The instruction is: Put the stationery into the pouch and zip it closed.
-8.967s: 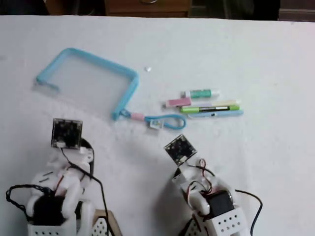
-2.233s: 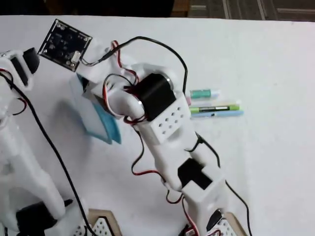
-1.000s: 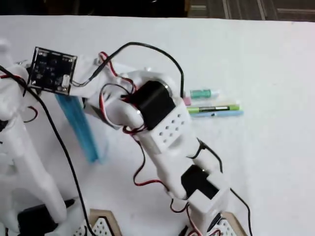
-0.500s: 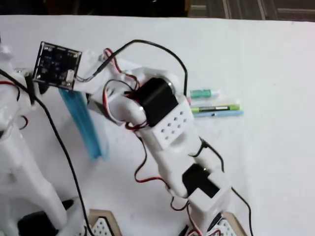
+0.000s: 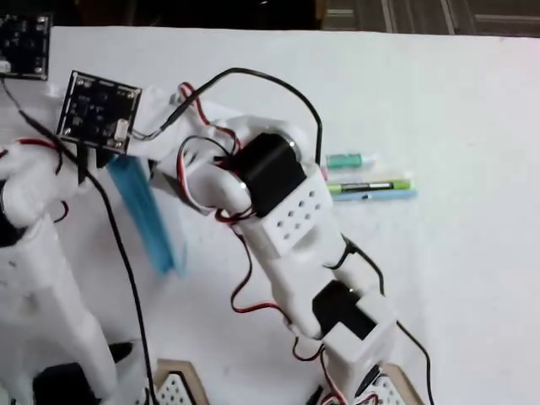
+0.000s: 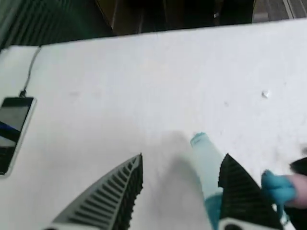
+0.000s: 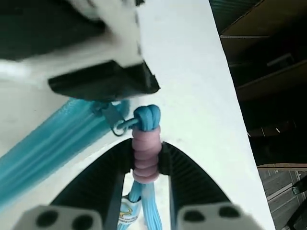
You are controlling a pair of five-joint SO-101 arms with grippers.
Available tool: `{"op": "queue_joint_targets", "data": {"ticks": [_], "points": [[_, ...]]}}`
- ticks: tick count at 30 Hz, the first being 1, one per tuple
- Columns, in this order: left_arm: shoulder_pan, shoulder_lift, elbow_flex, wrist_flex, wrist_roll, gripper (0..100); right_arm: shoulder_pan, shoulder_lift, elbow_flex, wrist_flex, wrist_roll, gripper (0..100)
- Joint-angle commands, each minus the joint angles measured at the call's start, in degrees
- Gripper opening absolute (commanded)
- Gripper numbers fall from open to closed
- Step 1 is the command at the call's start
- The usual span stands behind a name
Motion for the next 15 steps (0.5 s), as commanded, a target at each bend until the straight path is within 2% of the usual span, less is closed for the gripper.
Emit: {"op": "queue_joint_targets", "data": {"ticks": [1,8,15], "points": [[0.48,0.22,2.37,-0.88,-0.44,27,1.63,-0.31,-0.18,0.75,-0.53,1.8],[0.22,-0.04,4.84,-0.97,-0.53,27,3.65,-0.31,-0.18,0.66,-0.53,1.8],[-1.45,0.04,-4.22,3.78,4.13,27,4.44,-0.31,-0.18,0.66,-0.53,1.8]]}}
